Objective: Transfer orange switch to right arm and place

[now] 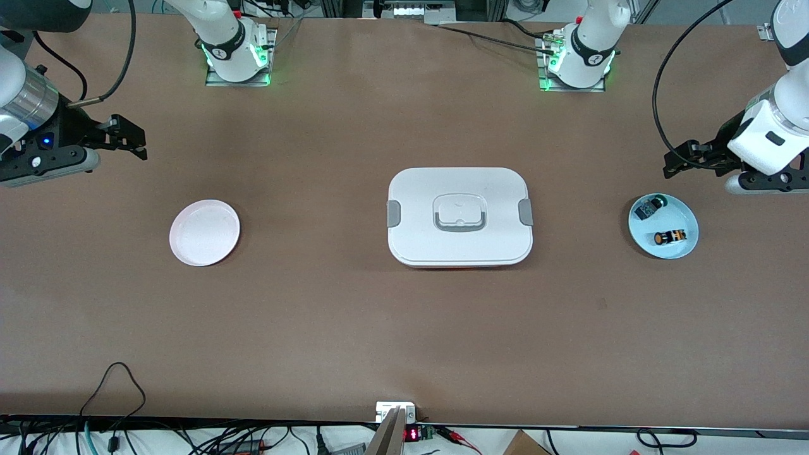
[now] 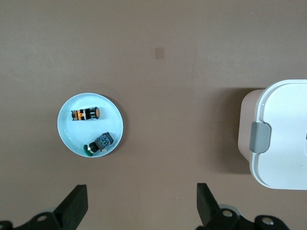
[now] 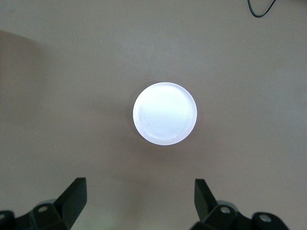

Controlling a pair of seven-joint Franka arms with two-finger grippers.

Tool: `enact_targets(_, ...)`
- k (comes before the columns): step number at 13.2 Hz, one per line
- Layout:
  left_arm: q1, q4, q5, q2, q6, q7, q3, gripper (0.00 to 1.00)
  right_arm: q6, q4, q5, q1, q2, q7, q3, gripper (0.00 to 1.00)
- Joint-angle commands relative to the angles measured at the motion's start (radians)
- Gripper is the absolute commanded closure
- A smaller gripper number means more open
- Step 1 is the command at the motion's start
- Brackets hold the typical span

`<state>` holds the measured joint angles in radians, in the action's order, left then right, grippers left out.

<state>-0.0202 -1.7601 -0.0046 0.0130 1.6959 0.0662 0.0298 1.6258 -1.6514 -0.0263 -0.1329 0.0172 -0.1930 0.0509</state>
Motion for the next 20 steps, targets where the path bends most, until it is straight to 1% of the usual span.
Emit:
enact_targets(1, -0.01, 0.036, -0.011, -0.018, -0.025, -0.02, 0.004, 0.0, -0.007, 0.015, -0.017, -0.001, 0.006, 0.01, -0.002, 0.0)
enact_targets(20, -0.009, 0.054, -0.011, -0.03, -0.028, -0.019, 0.004, 0.0, -0.015, 0.032, -0.004, 0.018, 0.013, 0.01, 0.007, 0.0)
